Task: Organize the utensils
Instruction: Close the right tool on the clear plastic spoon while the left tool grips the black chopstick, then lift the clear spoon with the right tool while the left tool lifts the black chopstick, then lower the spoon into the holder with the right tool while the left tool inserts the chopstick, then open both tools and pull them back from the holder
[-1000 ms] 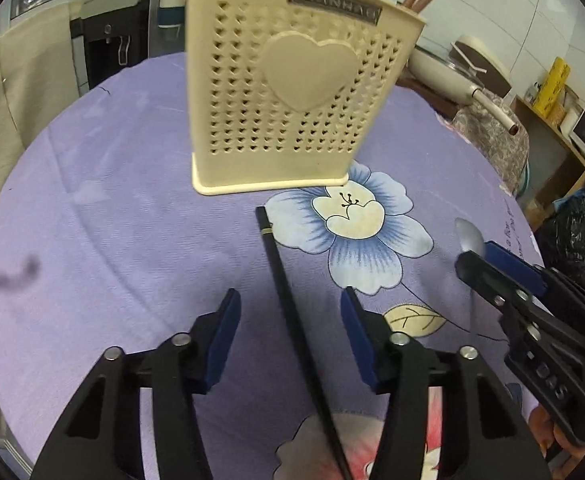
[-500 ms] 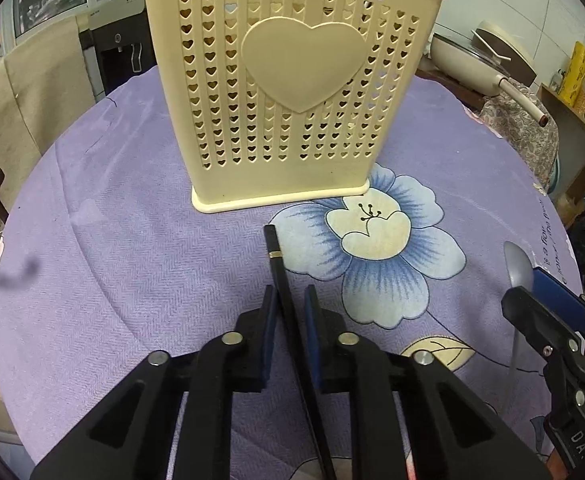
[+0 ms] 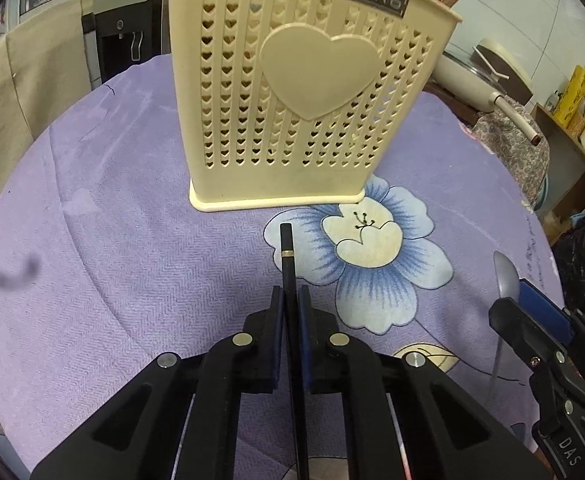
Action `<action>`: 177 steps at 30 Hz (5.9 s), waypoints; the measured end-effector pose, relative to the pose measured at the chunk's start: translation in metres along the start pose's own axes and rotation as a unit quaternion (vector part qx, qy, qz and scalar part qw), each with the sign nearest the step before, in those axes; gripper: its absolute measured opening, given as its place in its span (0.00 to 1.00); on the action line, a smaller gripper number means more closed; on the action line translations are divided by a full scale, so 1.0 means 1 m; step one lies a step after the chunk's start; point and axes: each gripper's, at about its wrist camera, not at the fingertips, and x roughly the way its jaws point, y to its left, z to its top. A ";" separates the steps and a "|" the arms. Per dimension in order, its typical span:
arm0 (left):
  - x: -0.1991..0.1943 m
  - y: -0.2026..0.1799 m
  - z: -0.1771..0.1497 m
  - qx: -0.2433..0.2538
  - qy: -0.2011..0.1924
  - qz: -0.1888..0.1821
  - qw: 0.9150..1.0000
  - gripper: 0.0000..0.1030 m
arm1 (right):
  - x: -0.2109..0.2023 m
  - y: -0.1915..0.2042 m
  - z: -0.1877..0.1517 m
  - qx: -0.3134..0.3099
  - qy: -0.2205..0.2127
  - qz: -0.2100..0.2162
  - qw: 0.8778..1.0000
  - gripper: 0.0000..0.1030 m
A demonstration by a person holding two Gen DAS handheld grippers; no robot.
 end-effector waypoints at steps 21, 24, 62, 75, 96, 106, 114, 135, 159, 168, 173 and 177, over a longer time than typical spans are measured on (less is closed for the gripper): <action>-0.142 0.017 0.016 -0.009 -0.160 -0.066 0.985 0.07 | -0.050 0.017 0.031 -0.026 -0.054 0.080 0.995 0.07; -0.146 0.016 0.019 -0.008 -0.167 -0.065 0.984 0.07 | -0.044 0.024 0.035 -0.039 -0.052 0.063 0.996 0.07; -0.157 0.024 0.006 -0.014 -0.180 -0.080 0.980 0.07 | 0.092 0.037 0.052 -0.018 0.079 0.011 0.997 0.35; -0.160 0.022 0.005 -0.015 -0.185 -0.082 0.979 0.07 | -0.024 0.037 0.052 -0.041 -0.066 0.055 0.995 0.35; -0.200 0.018 0.042 0.007 -0.235 -0.099 0.967 0.07 | -0.065 0.046 0.092 -0.082 -0.116 0.064 0.988 0.35; -0.239 0.019 0.093 0.012 -0.273 -0.113 0.955 0.07 | -0.092 0.056 0.155 -0.087 -0.157 0.086 0.980 0.35; -0.267 0.014 0.153 0.008 -0.332 -0.056 0.942 0.07 | -0.091 0.073 0.229 -0.103 -0.233 0.026 0.967 0.35; -0.129 0.023 0.137 0.009 -0.225 -0.035 0.974 0.07 | 0.023 0.085 0.161 -0.179 -0.210 -0.059 0.959 0.35; -0.183 0.039 -0.012 0.044 -0.294 -0.002 0.955 0.94 | -0.087 0.053 0.052 -0.147 -0.213 0.003 0.966 0.92; -0.184 0.058 -0.105 -0.018 -0.282 -0.031 0.959 0.94 | -0.117 0.036 -0.049 -0.099 -0.181 0.046 0.977 0.93; -0.204 0.049 -0.138 0.023 -0.300 -0.002 0.954 0.94 | -0.151 0.044 -0.087 -0.105 -0.188 0.060 0.975 0.94; -0.214 0.047 -0.157 0.028 -0.302 -0.017 0.953 0.94 | -0.176 0.043 -0.105 -0.090 -0.198 0.070 0.973 0.94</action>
